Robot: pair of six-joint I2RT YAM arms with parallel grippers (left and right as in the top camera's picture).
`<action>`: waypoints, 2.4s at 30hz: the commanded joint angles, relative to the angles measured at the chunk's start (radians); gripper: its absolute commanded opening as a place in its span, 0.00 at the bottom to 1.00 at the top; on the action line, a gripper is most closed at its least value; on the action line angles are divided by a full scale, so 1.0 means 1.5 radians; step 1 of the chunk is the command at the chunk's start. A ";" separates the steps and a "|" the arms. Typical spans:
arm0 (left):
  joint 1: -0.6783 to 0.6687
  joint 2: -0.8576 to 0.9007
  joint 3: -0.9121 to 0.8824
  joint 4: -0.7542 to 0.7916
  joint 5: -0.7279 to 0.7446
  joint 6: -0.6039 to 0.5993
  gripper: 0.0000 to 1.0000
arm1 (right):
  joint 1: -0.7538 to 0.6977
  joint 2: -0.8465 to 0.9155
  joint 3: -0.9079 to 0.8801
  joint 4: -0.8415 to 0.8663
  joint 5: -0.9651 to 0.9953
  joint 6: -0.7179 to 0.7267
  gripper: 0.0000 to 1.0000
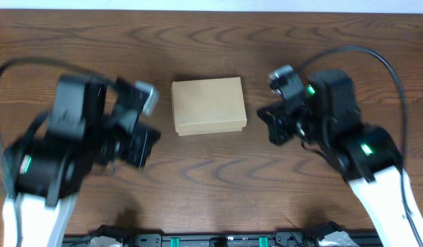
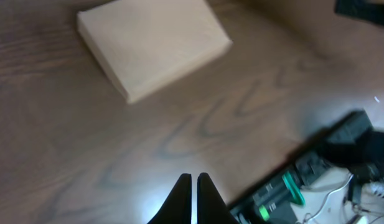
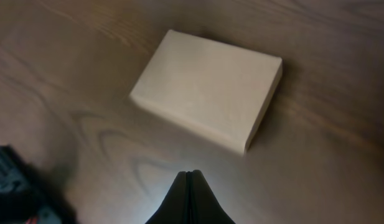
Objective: Pack container
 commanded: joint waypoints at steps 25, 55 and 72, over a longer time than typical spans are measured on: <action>-0.033 -0.361 -0.277 0.028 -0.007 -0.142 0.95 | 0.072 -0.468 -0.248 -0.122 0.041 0.149 0.99; -0.062 -0.429 -0.442 0.363 -0.092 -0.094 0.95 | 0.072 -0.468 -0.248 -0.141 0.041 0.149 0.99; -0.132 -0.673 -0.861 0.669 -0.100 -0.156 0.95 | 0.072 -0.468 -0.248 -0.141 0.041 0.149 0.99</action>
